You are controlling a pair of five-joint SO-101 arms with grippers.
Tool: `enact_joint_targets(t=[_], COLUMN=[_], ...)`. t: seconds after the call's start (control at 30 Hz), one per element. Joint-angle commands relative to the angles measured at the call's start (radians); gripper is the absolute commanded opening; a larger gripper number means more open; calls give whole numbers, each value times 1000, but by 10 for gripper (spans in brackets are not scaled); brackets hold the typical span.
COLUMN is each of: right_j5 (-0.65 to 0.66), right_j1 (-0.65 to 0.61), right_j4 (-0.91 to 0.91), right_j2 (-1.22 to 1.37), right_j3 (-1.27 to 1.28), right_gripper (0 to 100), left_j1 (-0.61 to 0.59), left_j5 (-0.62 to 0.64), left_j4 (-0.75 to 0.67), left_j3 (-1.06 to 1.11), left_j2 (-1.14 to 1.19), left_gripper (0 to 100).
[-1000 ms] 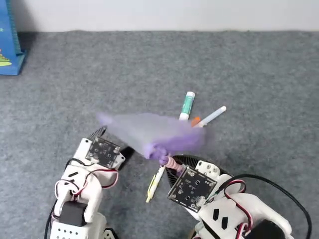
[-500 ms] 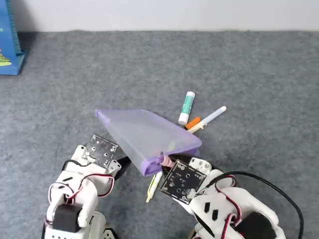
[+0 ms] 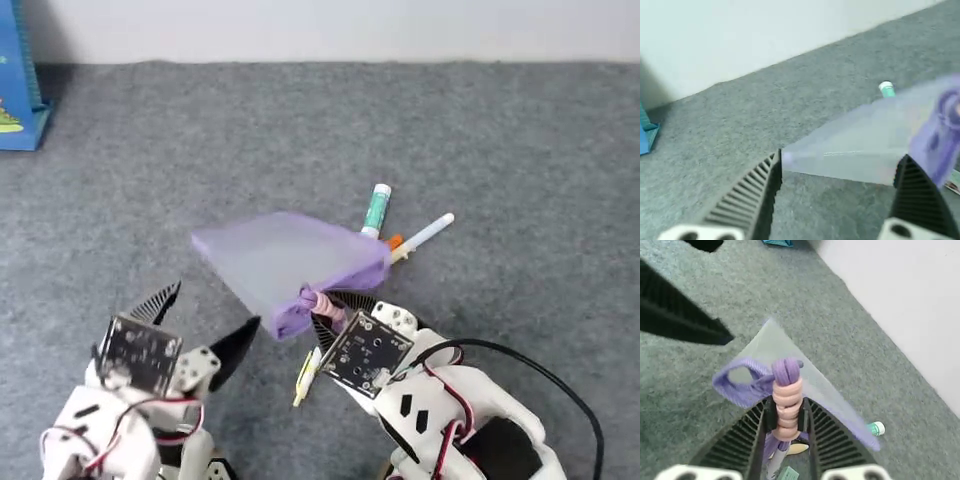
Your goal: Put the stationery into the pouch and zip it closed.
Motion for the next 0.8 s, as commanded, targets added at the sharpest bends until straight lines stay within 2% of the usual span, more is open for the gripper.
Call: enact_joint_targets(t=[0.0,0.1,0.3,0.57,0.77], right_j5=[-12,-12,-14,-14,-14], right_j1=[1,1,-2,-4,-4], right_j4=[-31,-28,-18,30,27], right_j2=[-1,-1,-1,-13,-13], right_j3=[-5,-5,-5,-12,-25], right_gripper=[9,9,9,9,9], left_j1=[69,137,278,285,270], left_j5=[12,60,180,201,195], left_j4=[84,120,78,-104,-104], left_j3=[-116,-151,-128,70,97], left_j2=[14,14,14,14,17], left_gripper=[343,343,344,343,342])
